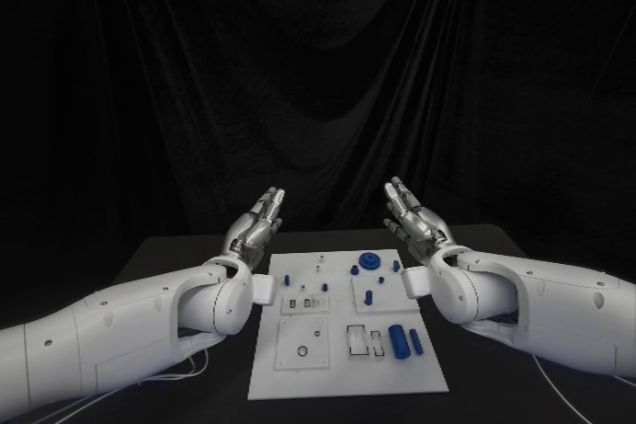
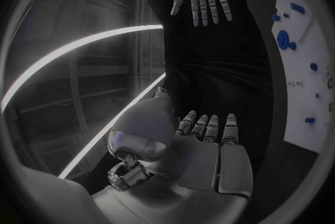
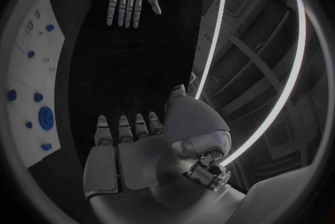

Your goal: Assemble the parts on the task board

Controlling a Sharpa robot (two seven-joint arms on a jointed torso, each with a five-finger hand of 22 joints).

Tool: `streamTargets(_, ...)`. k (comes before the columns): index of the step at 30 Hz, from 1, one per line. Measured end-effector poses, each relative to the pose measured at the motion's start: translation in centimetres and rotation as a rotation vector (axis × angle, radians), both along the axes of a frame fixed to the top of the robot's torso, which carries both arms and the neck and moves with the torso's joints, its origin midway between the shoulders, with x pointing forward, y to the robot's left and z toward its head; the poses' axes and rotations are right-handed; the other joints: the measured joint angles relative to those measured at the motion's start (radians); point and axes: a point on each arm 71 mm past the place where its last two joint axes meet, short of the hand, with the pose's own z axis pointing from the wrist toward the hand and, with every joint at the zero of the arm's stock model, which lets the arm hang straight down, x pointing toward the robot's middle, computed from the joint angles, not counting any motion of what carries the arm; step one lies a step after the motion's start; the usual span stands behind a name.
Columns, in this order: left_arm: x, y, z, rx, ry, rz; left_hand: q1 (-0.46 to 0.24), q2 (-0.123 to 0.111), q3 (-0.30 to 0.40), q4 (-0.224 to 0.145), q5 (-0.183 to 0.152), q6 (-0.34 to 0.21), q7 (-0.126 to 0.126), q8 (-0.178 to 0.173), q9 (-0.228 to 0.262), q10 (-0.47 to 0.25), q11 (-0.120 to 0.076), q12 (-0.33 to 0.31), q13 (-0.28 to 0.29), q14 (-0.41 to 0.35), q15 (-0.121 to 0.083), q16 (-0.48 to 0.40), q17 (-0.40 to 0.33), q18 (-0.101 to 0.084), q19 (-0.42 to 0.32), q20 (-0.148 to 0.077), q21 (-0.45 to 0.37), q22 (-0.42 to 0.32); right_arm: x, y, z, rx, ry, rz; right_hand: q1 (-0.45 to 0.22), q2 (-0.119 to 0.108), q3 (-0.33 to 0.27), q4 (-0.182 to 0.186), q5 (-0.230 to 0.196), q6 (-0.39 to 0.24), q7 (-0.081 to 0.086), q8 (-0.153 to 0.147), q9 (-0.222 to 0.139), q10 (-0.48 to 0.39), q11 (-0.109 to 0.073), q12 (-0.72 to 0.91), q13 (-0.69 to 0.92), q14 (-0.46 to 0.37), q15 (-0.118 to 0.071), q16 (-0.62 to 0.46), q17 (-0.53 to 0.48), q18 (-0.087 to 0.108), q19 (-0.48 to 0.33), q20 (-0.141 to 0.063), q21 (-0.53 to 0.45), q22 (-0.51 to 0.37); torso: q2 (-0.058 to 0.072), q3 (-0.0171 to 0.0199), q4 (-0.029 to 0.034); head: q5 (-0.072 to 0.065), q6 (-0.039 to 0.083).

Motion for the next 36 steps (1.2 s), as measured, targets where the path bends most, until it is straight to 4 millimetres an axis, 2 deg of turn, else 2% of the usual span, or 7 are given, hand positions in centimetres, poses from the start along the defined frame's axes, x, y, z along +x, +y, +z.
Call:
streamTargets(7, 0.1, -0.9, -0.3, -0.125, 0.013, -0.143, 0.006, 0.0, -0.077, 0.004, -0.016, 0.02, 0.054, 0.004, 0.004, 0.0, 0.057, 0.0, 0.0, 0.0, 0.057, 0.0, -0.001, 0.0, -0.001, 0.058, 0.0, 0.0, 0.1, 0.3, -0.2, 0.089, 0.081, 0.138, 0.008, 0.001, -0.001, 0.001, 0.019, 0.011, 0.015, 0.0, 0.001, 0.001, 0.048, 0.0, 0.0, 0.0, 0.018, 0.0, 0.0, 0.0, 0.001, 0.009, 0.0, 0.0, -0.003, 0.0002, 0.0001, 0.0, 0.0)
streamTargets(13, 0.1, -1.5, -0.4, -0.252, 0.021, -0.262, 0.045, 0.015, -0.072, 0.001, -0.016, 0.033, 0.069, 0.007, 0.006, 0.003, 0.057, 0.0, 0.0, 0.0, 0.041, 0.0, -0.001, 0.0, 0.0, 0.051, 0.0, 0.0, 0.0, 0.7, -0.3, 0.157, 0.134, 0.228, 0.022, -0.004, 0.0, 0.0, 0.027, 0.015, 0.033, 0.0, 0.002, -0.001, 0.065, 0.0, 0.0, 0.0, 0.034, 0.0, 0.0, 0.0, 0.001, 0.009, 0.0, 0.0, -0.004, 0.0002, 0.0002, 0.0, 0.0)
streamTargets(17, 0.1, -1.7, -0.3, -0.329, 0.021, -0.321, 0.116, 0.007, -0.045, -0.002, -0.01, 0.08, 0.083, 0.016, 0.011, 0.016, 0.037, 0.0, 0.003, -0.002, 0.026, 0.0, -0.001, 0.015, -0.003, 0.041, 0.0, 0.0, -0.1, 0.9, -0.3, 0.187, 0.154, 0.26, 0.093, -0.023, 0.024, -0.01, 0.075, 0.077, 0.118, 0.023, 0.014, -0.001, 0.134, 0.0, 0.0, 0.0, 0.087, 0.0, 0.0, 0.016, 0.002, 0.04, 0.0, 0.0, -0.004, 0.0002, 0.0002, 0.0, 0.0)
streamTargets(20, 0.0, -1.9, -0.2, -0.379, 0.02, -0.355, 0.141, 0.005, -0.039, 0.004, 0.0, 0.1, 0.093, 0.018, 0.012, 0.02, 0.041, 0.0, 0.006, -0.002, 0.026, 0.0, -0.001, 0.015, -0.003, 0.041, 0.0, 0.0, -0.2, 0.9, -0.3, 0.201, 0.164, 0.273, 0.18, -0.041, 0.044, -0.029, 0.154, 0.141, 0.154, 0.05, 0.025, 0.014, 0.169, 0.032, 0.011, 0.004, 0.113, 0.004, 0.002, 0.015, 0.018, 0.054, 0.006, 0.007, -0.004, 0.0002, 0.0002, 0.0, 0.0)
streamTargets(23, 0.0, -1.7, -0.1, -0.401, 0.012, -0.376, 0.16, 0.001, -0.038, 0.005, 0.012, 0.131, 0.121, 0.023, 0.016, 0.04, 0.045, 0.009, 0.011, 0.0, 0.04, 0.0, -0.001, 0.015, 0.001, 0.058, 0.0, 0.0, -0.2, 0.8, -0.2, 0.205, 0.168, 0.279, 0.275, -0.053, 0.065, -0.051, 0.24, 0.199, 0.185, 0.076, 0.031, 0.039, 0.209, 0.109, 0.025, 0.045, 0.144, 0.042, 0.022, 0.015, 0.104, 0.073, 0.051, 0.032, -0.003, 0.0003, 0.0006, -0.001, -0.002)
streamTargets(28, 1.3, 8.1, -0.7, -0.152, -0.095, -0.309, 0.189, 0.008, -0.024, 0.005, 0.055, 0.19, 0.151, 0.037, 0.022, 0.087, 0.052, 0.028, 0.022, 0.004, 0.057, 0.0, 0.0, 0.015, 0.015, 0.078, 0.002, 0.007, -0.3, -6.7, 0.4, 0.098, 0.12, 0.192, 0.354, -0.058, 0.076, -0.089, 0.301, 0.287, 0.238, 0.109, 0.042, 0.072, 0.241, 0.223, 0.038, 0.169, 0.176, 0.122, 0.054, 0.015, 0.32, 0.101, 0.142, 0.069, 0.024, 0.0035, 0.011, 0.011, -0.035)
streamTargets(36, -0.4, 7.7, -0.1, -0.101, -0.13, -0.395, 0.196, 0.015, 0.004, 0.008, 0.09, 0.181, 0.12, 0.037, 0.022, 0.127, 0.09, 0.082, 0.031, 0.044, 0.085, 0.012, 0.016, 0.015, 0.038, 0.101, 0.023, 0.018, 0.2, -6.5, 3.2, -0.03, 0.039, 0.27, 0.484, -0.042, 0.123, -0.211, 0.422, 0.385, 0.284, 0.131, 0.05, 0.127, 0.292, 0.36, 0.045, 0.475, 0.211, 0.297, 0.1, 0.015, 0.617, 0.106, 0.226, 0.088, 0.062, 0.0035, 0.0232, 0.015, -0.04)
